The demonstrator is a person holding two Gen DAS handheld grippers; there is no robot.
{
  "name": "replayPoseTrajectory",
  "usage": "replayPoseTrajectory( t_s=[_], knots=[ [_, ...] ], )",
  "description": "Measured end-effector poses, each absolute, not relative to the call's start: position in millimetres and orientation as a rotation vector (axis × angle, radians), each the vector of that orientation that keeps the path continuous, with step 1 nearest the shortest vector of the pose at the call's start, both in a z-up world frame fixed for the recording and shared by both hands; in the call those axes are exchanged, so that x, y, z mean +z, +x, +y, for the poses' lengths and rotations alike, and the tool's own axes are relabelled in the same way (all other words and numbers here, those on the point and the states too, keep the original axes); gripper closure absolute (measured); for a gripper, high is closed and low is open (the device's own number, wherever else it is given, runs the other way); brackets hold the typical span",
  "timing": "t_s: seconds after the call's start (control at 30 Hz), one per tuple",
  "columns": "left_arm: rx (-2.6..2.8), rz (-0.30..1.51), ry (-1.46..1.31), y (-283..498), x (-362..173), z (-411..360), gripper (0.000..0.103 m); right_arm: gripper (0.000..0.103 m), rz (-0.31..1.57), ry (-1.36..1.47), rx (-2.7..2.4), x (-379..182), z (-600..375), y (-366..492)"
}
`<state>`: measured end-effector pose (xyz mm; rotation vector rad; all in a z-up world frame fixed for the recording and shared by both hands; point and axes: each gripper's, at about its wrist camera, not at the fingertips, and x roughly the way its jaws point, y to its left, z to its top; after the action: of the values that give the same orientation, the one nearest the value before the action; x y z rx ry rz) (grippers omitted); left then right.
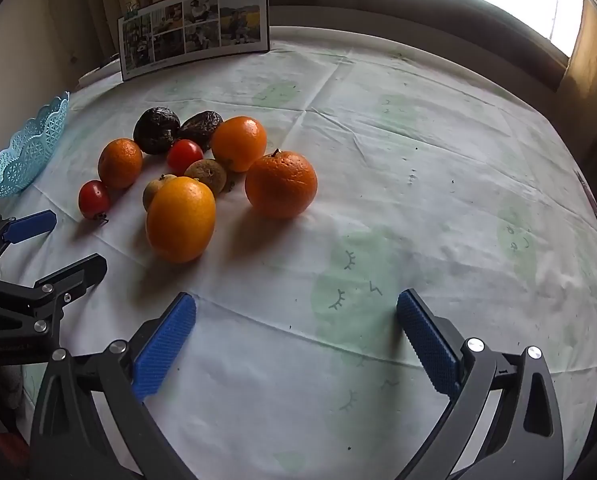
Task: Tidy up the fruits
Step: 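Move both tools toward the fruit pile, then grasp the red tomato with the left tool while the right tool grasps an orange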
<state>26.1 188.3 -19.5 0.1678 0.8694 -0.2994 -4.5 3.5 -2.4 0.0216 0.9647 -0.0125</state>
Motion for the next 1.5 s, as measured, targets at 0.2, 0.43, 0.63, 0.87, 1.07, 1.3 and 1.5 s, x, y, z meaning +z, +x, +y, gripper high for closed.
replayPoseTrajectory(
  t_s=[0.2,0.43,0.63,0.87,1.07,1.3,1.5],
  knots=[
    [-0.3,0.87,0.168,26.1,-18.9,188.5,0.002,0.005,0.963,0.02,-0.012,-2.1,3.5,-4.4],
    [-0.3,0.87,0.168,27.4,-18.2,190.7,0.002,0.005,0.949,0.04,0.001,0.4,1.8,-6.0],
    [-0.306,0.864,0.144,25.0,-17.1,190.4,0.002,0.005,0.939,0.073,0.035,2.4,7.6,-5.6],
    [-0.293,0.854,0.083,26.8,-16.3,200.9,0.002,0.005,0.928,0.067,0.07,4.7,17.7,-1.8],
    [-0.274,0.837,0.02,27.5,-12.4,213.4,0.002,0.005,0.911,0.07,0.096,6.7,24.3,0.6],
    [-0.225,0.759,-0.015,21.6,-1.1,228.3,0.002,0.01,0.877,0.083,0.131,12.1,30.7,2.8],
    [-0.156,0.706,0.025,22.0,9.7,238.8,0.002,0.031,0.872,0.097,0.165,14.1,32.6,16.7]
  ],
)
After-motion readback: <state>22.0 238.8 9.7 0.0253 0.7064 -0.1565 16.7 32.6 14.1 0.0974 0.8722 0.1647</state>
